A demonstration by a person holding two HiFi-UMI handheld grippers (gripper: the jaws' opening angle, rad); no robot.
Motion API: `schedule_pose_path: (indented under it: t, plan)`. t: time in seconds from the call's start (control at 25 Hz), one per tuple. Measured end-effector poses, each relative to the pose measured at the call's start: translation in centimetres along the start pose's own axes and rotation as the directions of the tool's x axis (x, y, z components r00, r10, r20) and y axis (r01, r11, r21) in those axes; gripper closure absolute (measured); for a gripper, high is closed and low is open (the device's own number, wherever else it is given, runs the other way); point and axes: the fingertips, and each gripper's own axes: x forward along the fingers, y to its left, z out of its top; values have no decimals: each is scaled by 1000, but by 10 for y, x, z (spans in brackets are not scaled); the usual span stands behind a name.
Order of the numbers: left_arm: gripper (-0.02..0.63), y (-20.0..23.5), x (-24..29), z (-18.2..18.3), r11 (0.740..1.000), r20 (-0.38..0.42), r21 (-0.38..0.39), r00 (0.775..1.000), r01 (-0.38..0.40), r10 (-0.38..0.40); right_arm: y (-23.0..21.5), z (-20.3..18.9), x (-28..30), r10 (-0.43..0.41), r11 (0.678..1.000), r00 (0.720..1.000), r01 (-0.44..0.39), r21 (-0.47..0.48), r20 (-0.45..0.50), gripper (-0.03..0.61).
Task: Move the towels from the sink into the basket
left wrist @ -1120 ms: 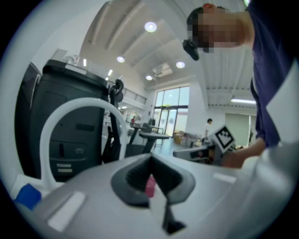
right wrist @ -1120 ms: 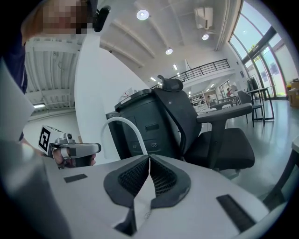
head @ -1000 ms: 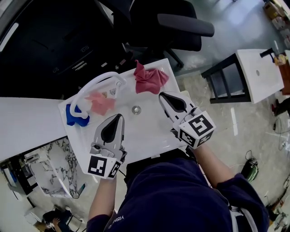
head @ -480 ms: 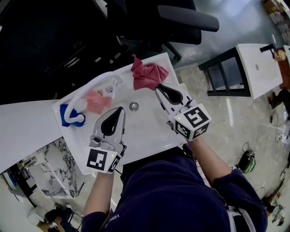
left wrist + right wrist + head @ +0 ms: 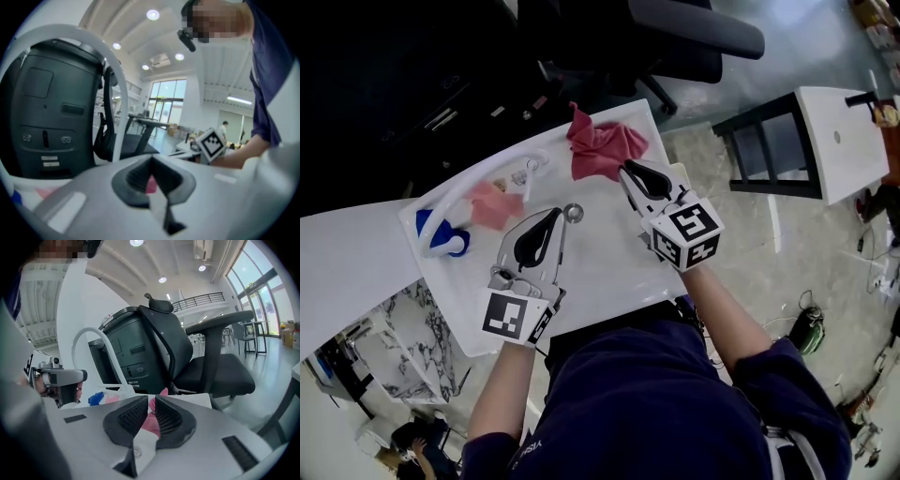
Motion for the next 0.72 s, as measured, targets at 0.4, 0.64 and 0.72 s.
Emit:
schedule_pose_path:
  t: [0.4, 0.64, 0.72]
  plan:
    - [611, -3, 21, -12, 1000, -38, -17, 999, 13, -13, -30, -28, 25, -48, 998, 997, 45, -36, -65, 482]
    - [611, -4, 24, -16, 1000, -52, -23, 999, 15, -17, -48, -45, 40, -75, 997, 991, 72, -33, -112, 398]
    - [611, -3, 24, -17, 1000, -59, -23, 998, 15, -16, -52, -50, 46, -82, 996, 988, 78, -36, -131, 358]
